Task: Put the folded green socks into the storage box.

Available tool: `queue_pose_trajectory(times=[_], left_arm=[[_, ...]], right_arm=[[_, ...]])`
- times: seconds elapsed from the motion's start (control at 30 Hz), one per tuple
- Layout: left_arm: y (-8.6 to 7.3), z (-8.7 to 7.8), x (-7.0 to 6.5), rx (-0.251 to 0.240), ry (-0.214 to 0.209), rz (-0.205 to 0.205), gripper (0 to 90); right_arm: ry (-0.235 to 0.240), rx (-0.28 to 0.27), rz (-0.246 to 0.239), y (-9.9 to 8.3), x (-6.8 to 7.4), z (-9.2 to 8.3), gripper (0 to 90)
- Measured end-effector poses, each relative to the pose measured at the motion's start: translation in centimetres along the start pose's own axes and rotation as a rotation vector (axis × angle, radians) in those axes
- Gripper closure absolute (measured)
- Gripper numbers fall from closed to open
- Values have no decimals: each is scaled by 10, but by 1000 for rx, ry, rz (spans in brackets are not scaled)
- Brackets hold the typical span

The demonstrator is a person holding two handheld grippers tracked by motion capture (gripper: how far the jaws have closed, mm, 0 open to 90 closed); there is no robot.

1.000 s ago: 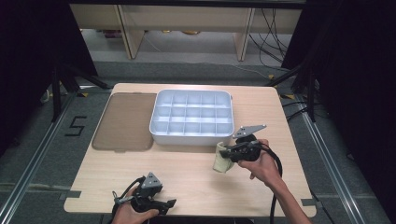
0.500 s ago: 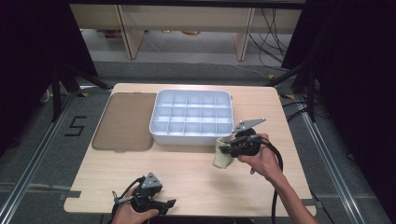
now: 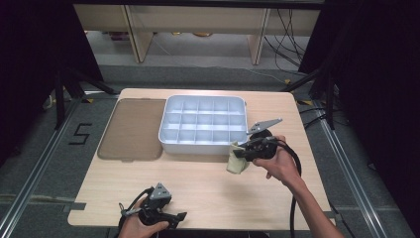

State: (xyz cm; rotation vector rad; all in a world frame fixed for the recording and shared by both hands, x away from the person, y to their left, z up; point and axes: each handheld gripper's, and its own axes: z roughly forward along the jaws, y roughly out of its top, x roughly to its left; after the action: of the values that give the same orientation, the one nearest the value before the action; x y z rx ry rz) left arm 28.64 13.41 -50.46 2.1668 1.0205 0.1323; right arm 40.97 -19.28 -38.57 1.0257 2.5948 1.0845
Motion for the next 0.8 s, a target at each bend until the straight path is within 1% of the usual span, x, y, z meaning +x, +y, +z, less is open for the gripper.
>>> queue_pose_trajectory(times=[0.03,0.1,0.13,0.17,0.2,0.23,0.27,0.3,0.33,0.37,0.4,0.43,0.47,0.5,0.53,0.6,0.67,0.7,0.73,0.77,0.8], left_arm=[[0,0,0,2,-1,7,218],[0,0,0,2,0,5,218],[0,0,0,2,0,5,218],[0,0,0,4,0,6,218],[0,0,0,4,1,7,218],[0,0,0,3,0,5,218],[0,0,0,4,2,4,218],[0,0,0,4,1,5,218],[0,0,0,4,1,7,218],[0,0,0,5,1,7,218],[0,0,0,6,1,7,218],[0,0,0,7,1,8,218],[0,1,0,3,-1,7,218],[0,1,0,4,-1,6,219],[0,1,0,4,-1,7,218],[0,0,0,3,0,6,219],[0,0,0,5,-1,7,219],[0,0,0,4,1,9,219],[0,1,0,5,0,8,219],[0,1,0,5,1,7,219],[0,1,0,6,-1,8,219]], right_arm=[[10,8,-21,1,-1,-1,746],[9,6,-18,3,-2,-2,747],[-4,5,-14,4,-3,-2,747],[-5,8,-20,5,-4,-3,747],[-5,-5,-4,6,-2,-2,746],[7,14,-24,9,-5,-5,747],[-13,7,-10,10,-5,-6,746],[-20,-10,0,10,-5,-5,747],[-11,14,-11,12,-6,-7,747],[-15,2,-20,13,-7,-7,747],[-15,-6,-13,15,-7,-7,746],[-8,11,2,16,-7,-9,746],[-19,2,-22,17,-10,-9,747],[-21,-10,10,18,-8,-9,746],[-24,3,-18,19,-11,-10,747],[-29,-9,-17,21,-14,-9,747],[-32,-1,-32,23,-17,-9,747],[-35,-2,-6,24,-16,-10,747],[-40,7,-18,25,-18,-10,746],[-44,-2,-1,26,-19,-8,746],[-46,9,-5,27,-20,-9,746]])
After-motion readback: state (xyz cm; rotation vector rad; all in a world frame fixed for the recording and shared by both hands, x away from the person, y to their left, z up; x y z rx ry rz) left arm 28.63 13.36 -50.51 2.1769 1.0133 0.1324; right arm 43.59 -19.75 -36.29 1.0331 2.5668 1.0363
